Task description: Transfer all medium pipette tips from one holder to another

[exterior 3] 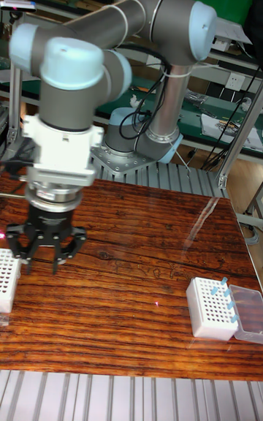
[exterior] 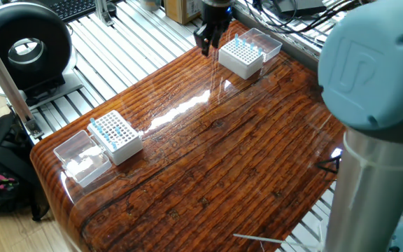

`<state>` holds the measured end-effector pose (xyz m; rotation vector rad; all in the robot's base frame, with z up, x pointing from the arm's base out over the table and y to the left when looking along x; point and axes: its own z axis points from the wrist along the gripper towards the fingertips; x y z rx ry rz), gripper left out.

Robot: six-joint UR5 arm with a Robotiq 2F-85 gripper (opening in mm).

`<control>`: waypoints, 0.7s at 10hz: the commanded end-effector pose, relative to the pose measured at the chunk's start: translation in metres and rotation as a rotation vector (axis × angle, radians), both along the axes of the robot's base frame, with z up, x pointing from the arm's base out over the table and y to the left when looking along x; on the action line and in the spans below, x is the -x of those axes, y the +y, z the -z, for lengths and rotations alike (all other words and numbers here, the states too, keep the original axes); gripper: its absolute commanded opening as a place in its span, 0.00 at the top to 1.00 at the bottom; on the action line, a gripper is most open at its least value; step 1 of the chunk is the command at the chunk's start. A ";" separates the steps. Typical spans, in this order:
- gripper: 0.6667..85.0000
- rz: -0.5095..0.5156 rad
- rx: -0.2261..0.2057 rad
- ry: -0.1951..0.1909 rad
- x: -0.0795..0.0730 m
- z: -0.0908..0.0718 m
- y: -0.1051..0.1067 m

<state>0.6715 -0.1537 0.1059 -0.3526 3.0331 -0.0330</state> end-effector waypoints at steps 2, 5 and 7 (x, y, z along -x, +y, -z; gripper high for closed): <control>0.51 -0.098 0.011 0.028 0.005 0.006 -0.060; 0.51 -0.143 0.001 0.011 0.005 0.022 -0.073; 0.53 -0.156 0.008 0.015 0.005 0.024 -0.082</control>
